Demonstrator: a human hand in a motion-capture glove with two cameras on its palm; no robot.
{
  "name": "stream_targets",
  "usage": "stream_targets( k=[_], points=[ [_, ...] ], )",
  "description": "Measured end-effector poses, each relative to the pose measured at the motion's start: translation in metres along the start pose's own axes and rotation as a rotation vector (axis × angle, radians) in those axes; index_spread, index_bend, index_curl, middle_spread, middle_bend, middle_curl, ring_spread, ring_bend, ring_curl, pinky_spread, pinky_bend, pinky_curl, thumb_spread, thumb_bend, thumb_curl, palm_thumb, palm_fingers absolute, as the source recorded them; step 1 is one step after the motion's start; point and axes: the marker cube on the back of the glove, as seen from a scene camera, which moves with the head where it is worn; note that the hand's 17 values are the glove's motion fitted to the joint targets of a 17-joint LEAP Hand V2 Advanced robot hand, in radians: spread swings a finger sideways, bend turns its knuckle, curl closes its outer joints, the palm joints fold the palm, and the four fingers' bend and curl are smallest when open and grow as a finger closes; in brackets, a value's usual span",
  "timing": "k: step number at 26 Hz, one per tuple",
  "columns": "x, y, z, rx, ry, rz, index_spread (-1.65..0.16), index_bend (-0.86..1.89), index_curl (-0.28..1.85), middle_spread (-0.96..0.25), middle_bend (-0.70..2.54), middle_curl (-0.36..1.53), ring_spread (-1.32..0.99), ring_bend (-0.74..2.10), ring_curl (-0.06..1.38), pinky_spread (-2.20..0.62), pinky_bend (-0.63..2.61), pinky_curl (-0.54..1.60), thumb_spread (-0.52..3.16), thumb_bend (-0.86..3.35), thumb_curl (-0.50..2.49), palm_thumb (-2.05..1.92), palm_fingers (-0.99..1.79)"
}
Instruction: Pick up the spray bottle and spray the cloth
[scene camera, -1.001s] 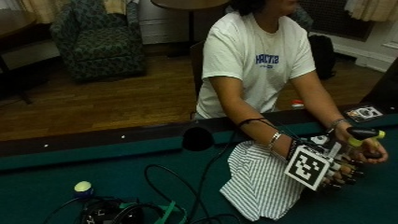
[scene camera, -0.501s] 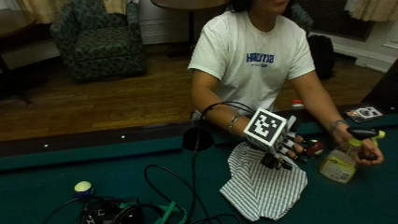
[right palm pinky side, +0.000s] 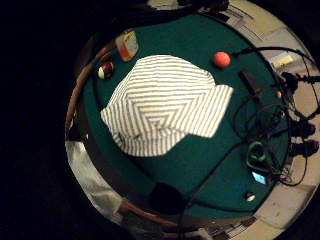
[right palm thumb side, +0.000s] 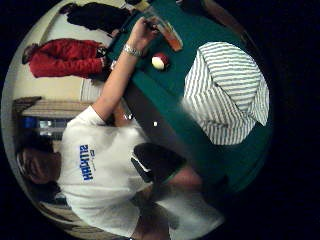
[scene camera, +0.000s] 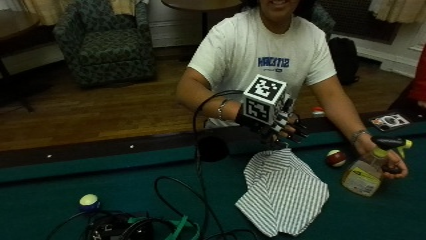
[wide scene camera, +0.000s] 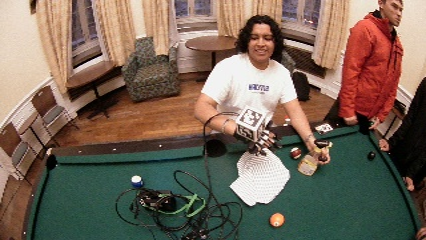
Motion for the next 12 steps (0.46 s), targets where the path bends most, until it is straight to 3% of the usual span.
stream_targets(
  k=[12],
  points=[
    [-0.019, 0.023, -0.062, 0.094, 0.027, -0.058, -0.47, 0.17, 0.36, -0.2, 0.17, 0.31, -0.18, 0.19, 0.29, 0.2, 0.3, 0.34, 0.87, -0.04, 0.38, 0.27, 0.31]
  ],
)
